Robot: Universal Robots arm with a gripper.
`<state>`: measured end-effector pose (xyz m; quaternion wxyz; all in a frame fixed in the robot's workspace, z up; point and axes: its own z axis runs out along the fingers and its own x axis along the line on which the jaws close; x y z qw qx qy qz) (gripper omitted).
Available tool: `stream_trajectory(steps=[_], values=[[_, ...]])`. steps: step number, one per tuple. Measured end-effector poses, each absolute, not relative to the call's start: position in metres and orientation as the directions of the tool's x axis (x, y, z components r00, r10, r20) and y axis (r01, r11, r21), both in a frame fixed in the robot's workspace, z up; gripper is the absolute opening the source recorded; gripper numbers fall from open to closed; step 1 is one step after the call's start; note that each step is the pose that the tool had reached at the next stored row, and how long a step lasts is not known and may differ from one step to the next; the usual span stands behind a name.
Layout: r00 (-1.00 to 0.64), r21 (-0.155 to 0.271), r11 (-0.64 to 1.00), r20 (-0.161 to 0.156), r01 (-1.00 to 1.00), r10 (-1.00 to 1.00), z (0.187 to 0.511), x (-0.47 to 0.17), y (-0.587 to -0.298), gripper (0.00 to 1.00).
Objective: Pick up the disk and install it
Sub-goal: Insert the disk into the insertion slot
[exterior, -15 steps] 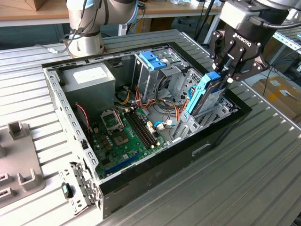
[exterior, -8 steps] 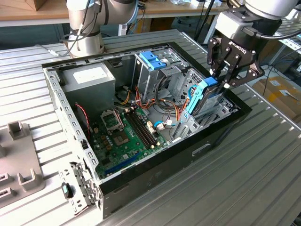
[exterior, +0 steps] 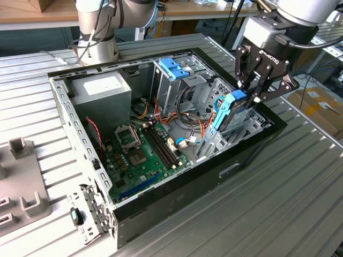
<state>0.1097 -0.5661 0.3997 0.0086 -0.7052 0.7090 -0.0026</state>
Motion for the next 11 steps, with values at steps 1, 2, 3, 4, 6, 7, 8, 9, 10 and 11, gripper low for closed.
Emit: stream_trajectory(steps=[1,2,3,4,6,7,8,9,10,11], values=[[-0.005,-0.016,0.005,-0.009,-1.0,-1.0,0.396,0.11,-0.566,0.35],[-0.005,-0.016,0.005,-0.009,-1.0,-1.0,0.394,0.11,-0.566,0.35],[-0.005,-0.016,0.005,-0.008,-1.0,-1.0,0.392,0.11,-0.566,0.35],[-0.005,-0.016,0.005,-0.009,-1.0,-1.0,0.389,0.11,-0.566,0.35],[-0.005,-0.016,0.005,-0.009,-1.0,-1.0,0.383,0.11,-0.566,0.35],[-0.005,-0.016,0.005,-0.009,-1.0,-1.0,0.381,0.11,-0.566,0.35],[-0.005,-0.016,0.005,-0.009,-1.0,-1.0,0.377,0.11,-0.566,0.35],[-0.005,-0.016,0.005,-0.008,-1.0,-1.0,0.375,0.11,-0.566,0.35],[-0.005,-0.016,0.005,-0.008,-1.0,-1.0,0.373,0.11,-0.566,0.35],[-0.005,-0.016,0.005,-0.008,-1.0,-1.0,0.369,0.11,-0.566,0.35]])
